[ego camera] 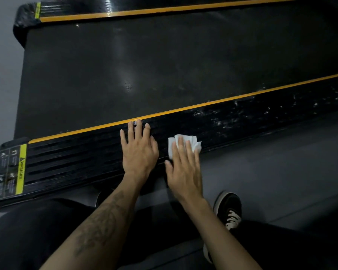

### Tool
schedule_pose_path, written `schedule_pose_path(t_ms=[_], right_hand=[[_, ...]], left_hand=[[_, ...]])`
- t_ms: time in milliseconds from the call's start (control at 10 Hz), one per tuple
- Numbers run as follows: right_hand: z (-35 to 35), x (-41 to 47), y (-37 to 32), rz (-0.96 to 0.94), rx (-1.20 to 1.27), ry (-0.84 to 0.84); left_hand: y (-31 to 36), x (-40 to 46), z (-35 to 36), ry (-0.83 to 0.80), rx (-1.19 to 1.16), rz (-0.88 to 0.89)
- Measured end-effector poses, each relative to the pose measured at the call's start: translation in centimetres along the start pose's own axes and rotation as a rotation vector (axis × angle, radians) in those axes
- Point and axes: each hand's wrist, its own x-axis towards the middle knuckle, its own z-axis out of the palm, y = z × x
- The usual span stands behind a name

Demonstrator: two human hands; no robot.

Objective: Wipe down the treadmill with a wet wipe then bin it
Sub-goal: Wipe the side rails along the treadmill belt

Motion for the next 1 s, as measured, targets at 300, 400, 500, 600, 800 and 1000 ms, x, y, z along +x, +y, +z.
schedule_pose_path(t_ms=[300, 400, 500, 600, 800, 1000], right_hand=[[-1.3, 2.5, 1.1, -0.13, 0.164, 0.011], [-1.6, 2.3, 1.9, -0.164, 0.274, 0.034], [-1.3, 1.4, 2.7, -0.189, 0.275, 0.053], [-0.8, -0.2, 2.9, -0.203, 0.188, 0.092], [-0.6, 0.7, 2.7, -0.211, 0.07, 0.072], [-0.1, -0.5, 1.9, -0.092, 0.112, 0.168]], left_hand=[[0.3, 0.2, 0.2, 0.025, 0.024, -0.006], [0.4, 0.1, 0.2, 0.043, 0.02, -0.003], [0.6, 0.2, 0.2, 0.054, 0.026, -0.003], [0.6, 0.2, 0.2, 0.055, 0.026, -0.007], [0.6, 0.2, 0.3, 0.059, 0.034, -0.006], [0.6, 0.2, 0.3, 0.051, 0.043, -0.008]])
